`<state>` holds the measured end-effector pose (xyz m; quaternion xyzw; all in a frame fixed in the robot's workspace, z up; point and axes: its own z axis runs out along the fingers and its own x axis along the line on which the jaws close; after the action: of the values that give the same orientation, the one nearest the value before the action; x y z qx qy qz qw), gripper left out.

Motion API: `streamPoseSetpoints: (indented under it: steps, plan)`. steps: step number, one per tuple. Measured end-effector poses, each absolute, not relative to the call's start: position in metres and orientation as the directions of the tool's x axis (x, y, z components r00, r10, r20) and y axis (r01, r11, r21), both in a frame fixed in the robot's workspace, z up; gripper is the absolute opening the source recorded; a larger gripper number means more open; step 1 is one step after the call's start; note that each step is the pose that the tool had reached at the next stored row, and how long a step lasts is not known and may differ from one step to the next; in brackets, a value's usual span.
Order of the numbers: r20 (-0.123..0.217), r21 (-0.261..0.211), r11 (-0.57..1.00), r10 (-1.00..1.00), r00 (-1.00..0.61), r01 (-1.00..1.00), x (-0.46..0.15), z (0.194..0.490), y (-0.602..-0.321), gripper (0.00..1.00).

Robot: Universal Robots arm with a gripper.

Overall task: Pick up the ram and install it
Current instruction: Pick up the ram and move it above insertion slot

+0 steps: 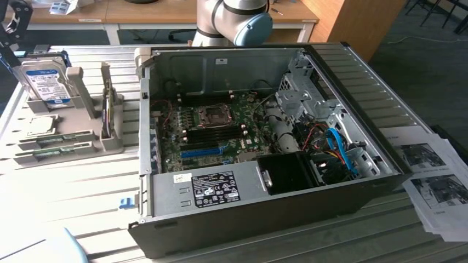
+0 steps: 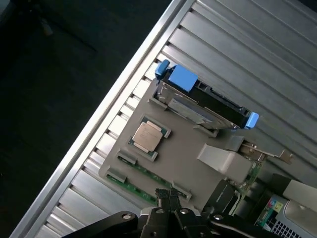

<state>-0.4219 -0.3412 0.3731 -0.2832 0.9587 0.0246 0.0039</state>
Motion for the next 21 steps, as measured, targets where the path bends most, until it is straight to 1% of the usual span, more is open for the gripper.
streamPoseSetpoints:
  steps: [21]
  plan:
    - [-0.021, 0.045, 0.585, -0.810, -0.586, -0.810, -0.4219, 0.3727, -0.3412, 0.09]
